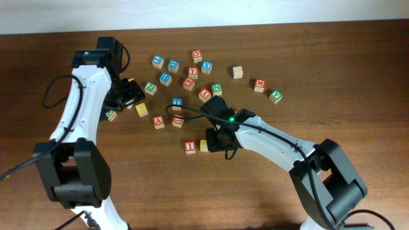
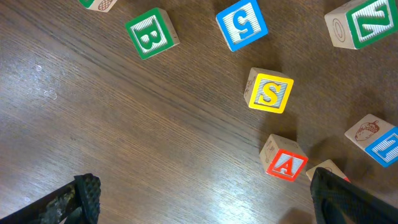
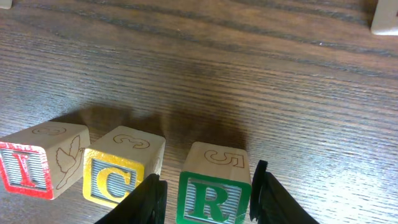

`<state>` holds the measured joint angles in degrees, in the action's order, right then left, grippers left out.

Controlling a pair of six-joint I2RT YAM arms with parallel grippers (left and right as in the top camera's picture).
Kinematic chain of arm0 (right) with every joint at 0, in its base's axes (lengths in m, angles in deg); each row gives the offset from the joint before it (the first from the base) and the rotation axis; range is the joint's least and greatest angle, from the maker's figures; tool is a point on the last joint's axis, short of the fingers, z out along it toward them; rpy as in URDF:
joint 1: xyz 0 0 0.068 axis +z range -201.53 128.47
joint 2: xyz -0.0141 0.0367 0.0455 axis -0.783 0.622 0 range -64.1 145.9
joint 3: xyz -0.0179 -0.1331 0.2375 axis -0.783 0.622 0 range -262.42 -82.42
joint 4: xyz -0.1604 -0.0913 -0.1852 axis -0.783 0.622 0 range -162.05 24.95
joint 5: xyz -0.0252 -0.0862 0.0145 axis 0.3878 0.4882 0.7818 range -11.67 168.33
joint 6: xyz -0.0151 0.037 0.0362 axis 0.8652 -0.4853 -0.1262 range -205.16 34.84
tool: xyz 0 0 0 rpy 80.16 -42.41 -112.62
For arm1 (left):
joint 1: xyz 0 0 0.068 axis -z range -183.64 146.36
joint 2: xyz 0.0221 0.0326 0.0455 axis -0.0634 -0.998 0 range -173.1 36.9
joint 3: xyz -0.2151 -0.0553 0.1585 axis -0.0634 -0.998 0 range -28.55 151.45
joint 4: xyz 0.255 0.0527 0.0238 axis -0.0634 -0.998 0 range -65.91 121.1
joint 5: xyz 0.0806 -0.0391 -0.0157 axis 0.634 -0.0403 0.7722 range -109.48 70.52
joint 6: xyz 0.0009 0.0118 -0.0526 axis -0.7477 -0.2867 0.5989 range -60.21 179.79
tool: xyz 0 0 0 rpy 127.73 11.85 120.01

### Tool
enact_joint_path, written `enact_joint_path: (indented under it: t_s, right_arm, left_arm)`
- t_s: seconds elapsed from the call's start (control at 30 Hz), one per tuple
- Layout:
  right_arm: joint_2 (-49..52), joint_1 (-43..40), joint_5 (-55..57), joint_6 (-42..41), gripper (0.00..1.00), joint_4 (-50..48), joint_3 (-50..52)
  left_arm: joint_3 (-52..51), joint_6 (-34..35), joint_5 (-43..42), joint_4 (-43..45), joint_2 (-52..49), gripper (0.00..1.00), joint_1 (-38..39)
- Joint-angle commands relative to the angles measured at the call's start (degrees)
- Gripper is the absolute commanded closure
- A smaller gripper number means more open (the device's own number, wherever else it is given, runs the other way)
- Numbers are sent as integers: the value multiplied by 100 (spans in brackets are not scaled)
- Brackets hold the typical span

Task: Spell out ICRA
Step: 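Carry the green R block and lower it right of the yellow C, then open the right gripper and retract it to the right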

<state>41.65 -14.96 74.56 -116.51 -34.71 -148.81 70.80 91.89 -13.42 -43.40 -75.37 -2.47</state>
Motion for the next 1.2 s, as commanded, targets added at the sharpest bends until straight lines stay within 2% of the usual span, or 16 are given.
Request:
enact_joint_path:
  t_s: [0.0,0.27,0.43,0.5,0.53,0.57,0.73,0.87,0.97,1.17]
  right_arm:
    - [68,-22,-74,-63,63,70,-116]
    - [-11,-164,153,-57,59,1073,-1075]
    - [-197,-734,389,-42,56,2503,-2216]
    - [-339,-1110,787,-42,47,3121,-2706]
    - [-417,-1342,1062,-42,35,3425,-2924]
    - [-509,-1648,1425,-42,2,3779,-3130]
    - [-671,-3106,2863,-42,2,4653,-3316]
    - [-667,-4369,2256,-44,2,4671,-3316]
    - [-667,-5235,2197,-46,2,4636,-3316]
    - [-667,-5965,2197,-46,2,4636,-3316]
  left_arm:
    - [90,-90,66,-9,96,1,-11]
    - [90,-90,68,-9,96,1,-11]
    - [90,-90,68,-9,96,1,-9]
    - [90,-90,66,-9,96,1,-11]
    - [90,-90,68,-9,96,1,-11]
    - [90,-90,66,-9,96,1,-11]
    - [90,-90,66,-9,96,1,-11]
    - [90,-90,68,-9,96,1,-11]
    - [90,-90,66,-9,96,1,-9]
    - [90,-90,66,-9,96,1,-11]
